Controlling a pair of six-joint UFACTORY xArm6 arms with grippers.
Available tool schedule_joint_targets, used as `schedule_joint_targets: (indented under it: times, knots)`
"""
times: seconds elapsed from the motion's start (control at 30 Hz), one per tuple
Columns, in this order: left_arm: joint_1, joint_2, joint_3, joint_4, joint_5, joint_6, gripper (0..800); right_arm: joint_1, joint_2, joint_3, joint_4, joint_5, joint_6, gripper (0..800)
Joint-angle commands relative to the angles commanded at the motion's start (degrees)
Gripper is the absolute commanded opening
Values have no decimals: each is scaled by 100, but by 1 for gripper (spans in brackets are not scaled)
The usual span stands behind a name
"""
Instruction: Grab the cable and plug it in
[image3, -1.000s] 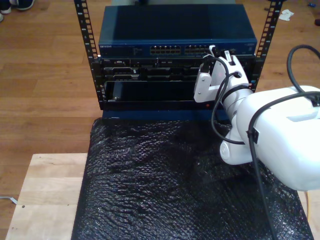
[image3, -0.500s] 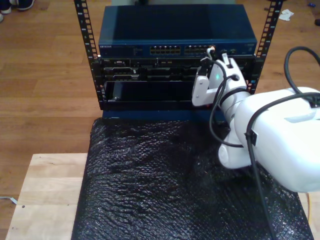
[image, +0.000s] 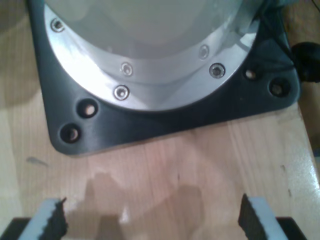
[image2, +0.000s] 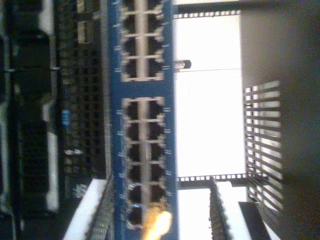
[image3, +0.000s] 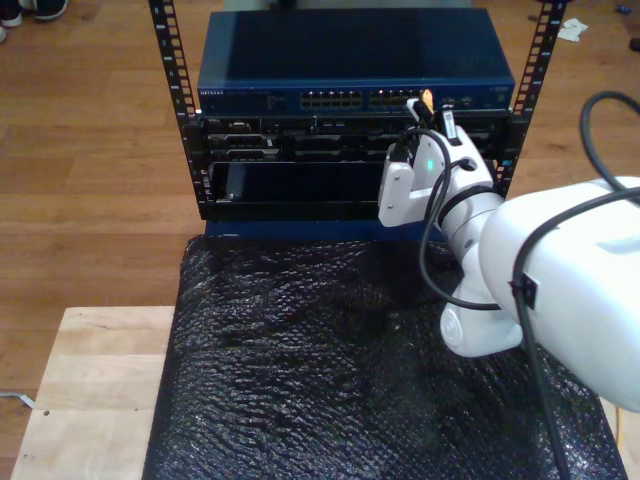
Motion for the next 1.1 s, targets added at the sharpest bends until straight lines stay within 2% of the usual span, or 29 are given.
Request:
schedule_joint_targets:
  times: [0.3, 0.5, 0.73, 0.97, 1.03, 1.1]
  knots:
    - [0, 0, 0, 0, 0, 0, 800, -97, -1257, 905, -35, 1398, -9, 665]
    - [0, 0, 0, 0, 0, 0, 800, -440, -2031, 1222, -185, 2470, -211, 706]
    - [0, 0, 0, 0, 0, 0, 800, -1064, -2664, 1257, -431, 4273, -571, 730]
    - [0, 0, 0, 0, 0, 0, 800, -1626, -3235, 1231, -422, 5969, -1495, 736]
    - [0, 0, 0, 0, 0, 0, 800, -1811, -3367, 1231, -422, 6330, -1785, 777]
    - [0, 0, 0, 0, 0, -9, 800, -2013, -3481, 1231, -422, 6637, -2040, 784]
